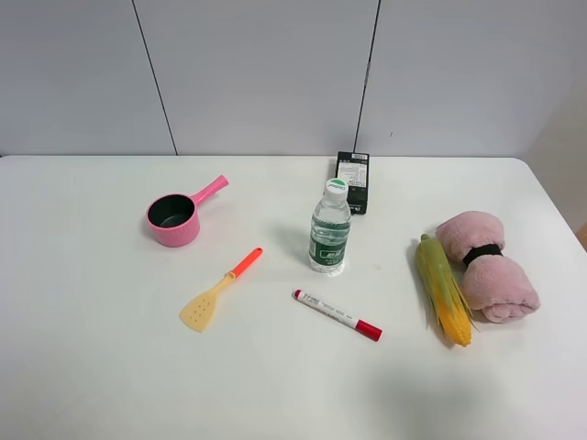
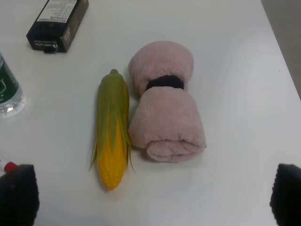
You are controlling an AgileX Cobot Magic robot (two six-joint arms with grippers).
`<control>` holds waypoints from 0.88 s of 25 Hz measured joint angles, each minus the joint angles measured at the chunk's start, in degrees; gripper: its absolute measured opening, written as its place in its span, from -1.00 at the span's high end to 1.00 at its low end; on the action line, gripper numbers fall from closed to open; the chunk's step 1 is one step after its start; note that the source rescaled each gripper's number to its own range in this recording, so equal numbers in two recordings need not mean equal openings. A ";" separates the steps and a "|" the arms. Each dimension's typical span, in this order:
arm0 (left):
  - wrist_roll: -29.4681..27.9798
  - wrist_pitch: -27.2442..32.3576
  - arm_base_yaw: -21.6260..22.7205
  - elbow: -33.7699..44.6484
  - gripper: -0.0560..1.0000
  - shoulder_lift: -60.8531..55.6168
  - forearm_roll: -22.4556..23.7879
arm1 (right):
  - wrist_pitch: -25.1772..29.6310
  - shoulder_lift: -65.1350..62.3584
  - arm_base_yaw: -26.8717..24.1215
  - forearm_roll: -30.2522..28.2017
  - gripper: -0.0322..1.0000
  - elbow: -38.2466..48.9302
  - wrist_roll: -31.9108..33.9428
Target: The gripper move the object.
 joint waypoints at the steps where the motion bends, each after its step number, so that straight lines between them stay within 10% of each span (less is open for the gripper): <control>1: 0.61 0.86 0.00 0.00 -0.89 0.00 -0.05 | 0.00 0.00 0.00 0.00 -1.00 0.00 0.00; 22: 2.28 3.46 0.09 1.69 -0.89 -0.01 -2.95 | 0.00 0.00 0.00 0.00 -1.00 0.00 0.00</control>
